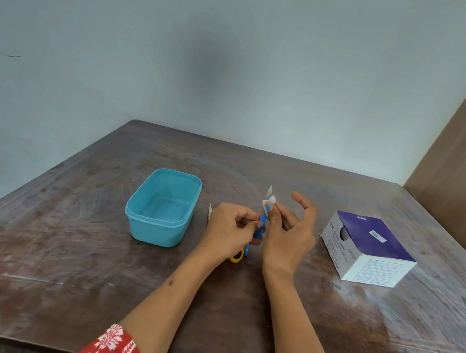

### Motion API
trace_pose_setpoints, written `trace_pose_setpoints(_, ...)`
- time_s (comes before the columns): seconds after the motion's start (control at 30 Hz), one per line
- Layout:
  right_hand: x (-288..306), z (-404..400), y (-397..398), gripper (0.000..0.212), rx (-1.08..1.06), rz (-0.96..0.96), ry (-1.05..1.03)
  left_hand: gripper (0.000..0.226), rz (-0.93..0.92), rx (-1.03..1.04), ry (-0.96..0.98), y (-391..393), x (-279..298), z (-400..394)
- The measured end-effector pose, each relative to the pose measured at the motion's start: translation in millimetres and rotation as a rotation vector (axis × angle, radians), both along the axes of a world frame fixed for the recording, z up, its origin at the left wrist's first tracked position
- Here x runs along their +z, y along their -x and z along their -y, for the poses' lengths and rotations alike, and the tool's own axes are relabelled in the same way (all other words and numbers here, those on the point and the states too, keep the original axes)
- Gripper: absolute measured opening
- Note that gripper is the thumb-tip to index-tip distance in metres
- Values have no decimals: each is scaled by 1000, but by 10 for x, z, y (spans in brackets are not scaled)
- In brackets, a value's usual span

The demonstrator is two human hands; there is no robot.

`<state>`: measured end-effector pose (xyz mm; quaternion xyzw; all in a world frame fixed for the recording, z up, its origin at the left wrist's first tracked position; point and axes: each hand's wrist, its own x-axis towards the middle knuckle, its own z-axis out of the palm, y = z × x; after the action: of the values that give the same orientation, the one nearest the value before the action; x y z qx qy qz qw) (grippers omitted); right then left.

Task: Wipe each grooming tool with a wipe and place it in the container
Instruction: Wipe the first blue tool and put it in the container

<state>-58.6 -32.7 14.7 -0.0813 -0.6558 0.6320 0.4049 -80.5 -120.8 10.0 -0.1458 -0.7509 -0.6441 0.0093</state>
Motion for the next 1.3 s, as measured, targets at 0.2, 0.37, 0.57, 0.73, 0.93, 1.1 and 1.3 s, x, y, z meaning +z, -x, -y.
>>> trace_pose_setpoints(0.2, 3, -22, 7, 39, -53, -20, 31, 19, 29, -49, 33, -36, 11, -8)
trace_pose_setpoints(0.37, -42, 13, 29, 40, 43, 57, -63, 19, -15, 93, -11, 11, -13, 14)
trace_pose_setpoints(0.57, -30, -31, 25, 39, -59, 45, 9, 19, 83, -82, 34, -24, 30, 13)
trace_pose_setpoints(0.73, -46, -20, 31, 37, -8, 61, -18, 21, 1, 52, 44, -26, 11, -4)
trace_pose_setpoints(0.93, -30, 0, 15, 35, 32, 74, -37, 19, -127, 146, 154, -18, -13, 22)
trace_pose_setpoints(1.1, 4, -40, 5, 33, -71, 18, 24, 17, -147, 47, 275, -71, 21, 8)
trace_pose_setpoints(1.3, -51, -2, 29, 30, 6, 87, -90, 22, -202, 179, 194, -64, 14, 10)
